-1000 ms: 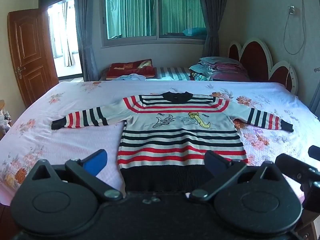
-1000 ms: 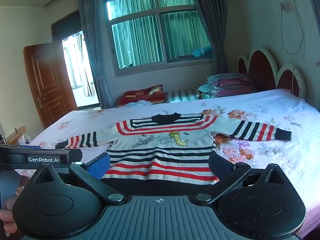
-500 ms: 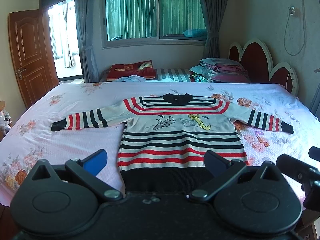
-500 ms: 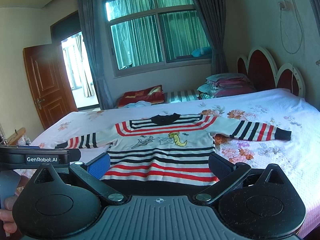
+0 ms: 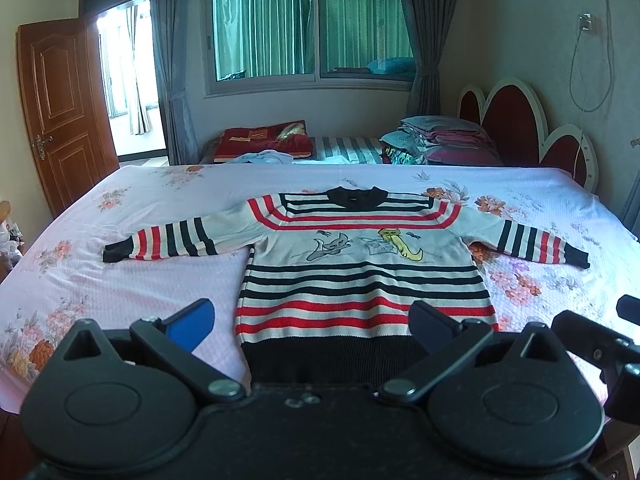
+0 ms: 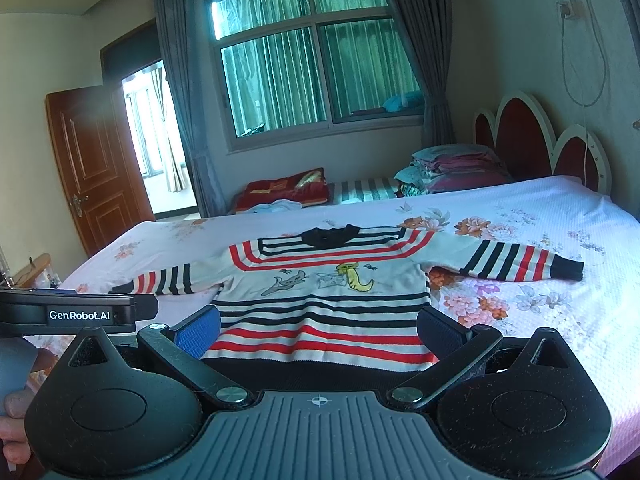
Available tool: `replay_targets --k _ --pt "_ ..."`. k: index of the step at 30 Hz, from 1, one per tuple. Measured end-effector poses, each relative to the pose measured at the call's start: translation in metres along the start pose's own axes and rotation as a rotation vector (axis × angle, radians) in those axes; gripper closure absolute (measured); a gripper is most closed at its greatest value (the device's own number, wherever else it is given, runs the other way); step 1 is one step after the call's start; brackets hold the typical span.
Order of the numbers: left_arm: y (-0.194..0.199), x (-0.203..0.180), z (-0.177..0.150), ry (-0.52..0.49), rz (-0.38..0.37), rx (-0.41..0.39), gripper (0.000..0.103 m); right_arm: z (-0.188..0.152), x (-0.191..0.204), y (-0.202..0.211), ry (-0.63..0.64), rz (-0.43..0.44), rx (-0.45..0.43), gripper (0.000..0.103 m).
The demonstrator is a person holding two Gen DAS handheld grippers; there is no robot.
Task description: Fold small clothes
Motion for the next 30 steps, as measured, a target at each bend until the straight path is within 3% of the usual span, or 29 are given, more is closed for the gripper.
replay_targets --k 30 --pt "-0.0051 0.001 0.0017 0.002 0.009 -0.002 0.0 0.0001 -0.0087 -0.0076 -0.007 -0.025 0.004 0.0"
Point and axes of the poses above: each gripper's, at about its wrist camera, not at the fingertips, and y roughly against the way its jaws point, x to its left, z to its top, the point moved 1 cm from there along -y, roughly the way its jaws point, and after that the axes turned 2 degrees about -y, right-handed, at the moved point
